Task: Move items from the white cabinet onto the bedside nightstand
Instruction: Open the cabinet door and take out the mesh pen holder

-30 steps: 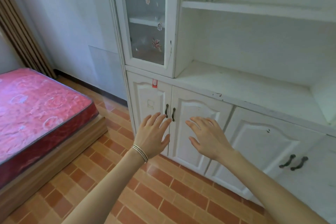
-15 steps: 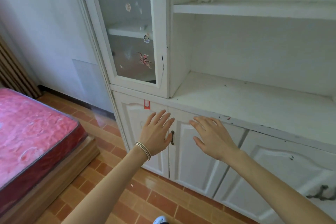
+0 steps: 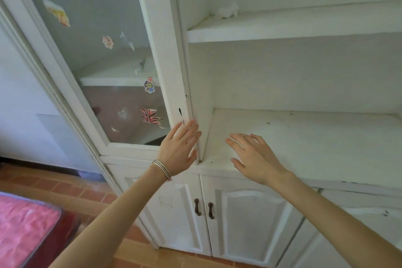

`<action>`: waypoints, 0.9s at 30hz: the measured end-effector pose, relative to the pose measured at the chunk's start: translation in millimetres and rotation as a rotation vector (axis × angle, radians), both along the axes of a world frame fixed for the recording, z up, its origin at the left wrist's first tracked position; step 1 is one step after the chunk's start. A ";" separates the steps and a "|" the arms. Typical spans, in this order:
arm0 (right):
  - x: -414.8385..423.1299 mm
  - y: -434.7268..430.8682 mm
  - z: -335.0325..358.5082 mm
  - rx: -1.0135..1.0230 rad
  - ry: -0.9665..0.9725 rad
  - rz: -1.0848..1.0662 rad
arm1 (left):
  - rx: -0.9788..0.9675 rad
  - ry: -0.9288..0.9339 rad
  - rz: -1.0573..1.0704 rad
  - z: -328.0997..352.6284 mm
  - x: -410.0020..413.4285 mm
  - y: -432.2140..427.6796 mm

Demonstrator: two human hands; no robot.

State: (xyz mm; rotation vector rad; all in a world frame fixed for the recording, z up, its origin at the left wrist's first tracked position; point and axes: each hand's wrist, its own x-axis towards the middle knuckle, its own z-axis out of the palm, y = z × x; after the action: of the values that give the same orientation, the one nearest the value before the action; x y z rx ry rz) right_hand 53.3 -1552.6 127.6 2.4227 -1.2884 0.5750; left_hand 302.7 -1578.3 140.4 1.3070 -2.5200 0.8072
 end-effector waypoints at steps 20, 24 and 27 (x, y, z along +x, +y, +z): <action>23.3 -43.8 4.3 0.149 0.050 0.055 | -0.268 -0.314 -0.067 3.6 27.5 4.7; 33.3 -33.0 -0.4 0.172 0.065 0.126 | -0.243 -0.262 -0.011 2.2 33.2 44.6; 47.3 -20.0 -2.6 0.194 0.079 0.207 | -0.225 -0.257 0.061 -2.0 42.0 77.7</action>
State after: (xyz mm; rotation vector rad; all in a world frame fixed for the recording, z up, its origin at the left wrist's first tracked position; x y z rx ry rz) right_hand 100.6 -1572.6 125.0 2.7307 -1.1160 0.4183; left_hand 344.8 -1500.6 138.4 1.2810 -2.4896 1.3064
